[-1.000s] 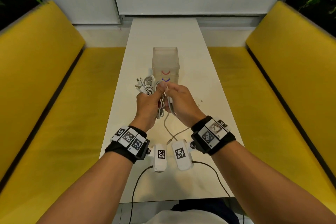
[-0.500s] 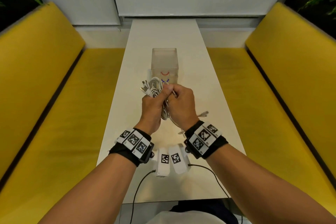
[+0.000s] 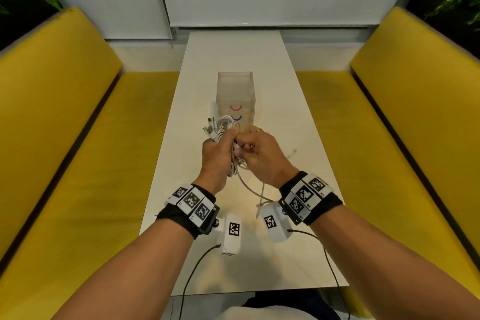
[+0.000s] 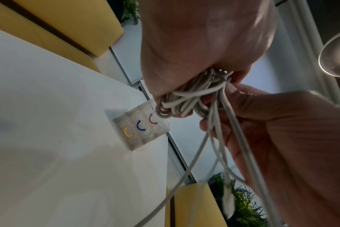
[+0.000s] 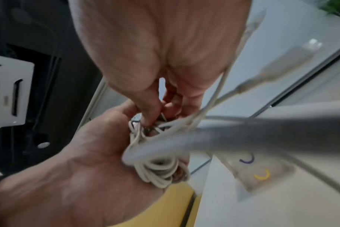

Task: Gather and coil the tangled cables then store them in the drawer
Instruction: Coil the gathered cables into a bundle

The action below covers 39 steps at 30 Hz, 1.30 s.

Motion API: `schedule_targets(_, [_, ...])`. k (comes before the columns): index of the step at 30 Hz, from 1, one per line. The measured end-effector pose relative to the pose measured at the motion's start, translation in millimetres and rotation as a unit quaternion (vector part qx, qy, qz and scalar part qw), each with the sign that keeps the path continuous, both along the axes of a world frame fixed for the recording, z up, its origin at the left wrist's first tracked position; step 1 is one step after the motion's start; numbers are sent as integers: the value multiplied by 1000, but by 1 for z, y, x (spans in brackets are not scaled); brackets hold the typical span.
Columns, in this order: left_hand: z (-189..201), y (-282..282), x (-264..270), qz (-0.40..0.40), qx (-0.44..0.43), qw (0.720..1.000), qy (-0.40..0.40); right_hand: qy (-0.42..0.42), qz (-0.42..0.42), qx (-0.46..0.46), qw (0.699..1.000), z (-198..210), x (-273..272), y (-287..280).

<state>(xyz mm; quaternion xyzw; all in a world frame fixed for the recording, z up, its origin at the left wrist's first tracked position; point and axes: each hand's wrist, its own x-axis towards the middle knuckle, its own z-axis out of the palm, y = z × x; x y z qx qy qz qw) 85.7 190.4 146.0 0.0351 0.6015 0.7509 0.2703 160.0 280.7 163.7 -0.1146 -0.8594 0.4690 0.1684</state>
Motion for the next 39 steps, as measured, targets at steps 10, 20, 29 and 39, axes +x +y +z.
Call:
schedule_targets(10, [6, -2, 0, 13, 39, 998, 37, 76, -54, -156, 983, 0, 4, 1])
schedule_targets(20, [13, -1, -14, 32, 54, 998, 25, -50, 25, -238, 970, -33, 13, -2])
schedule_targets(29, [6, -5, -14, -2, 63, 998, -8, -143, 128, -339, 921, -32, 12, -1])
schedule_targets(39, [8, -16, -24, -6, 77, 997, -21, -211, 141, -342, 905, -42, 46, 41])
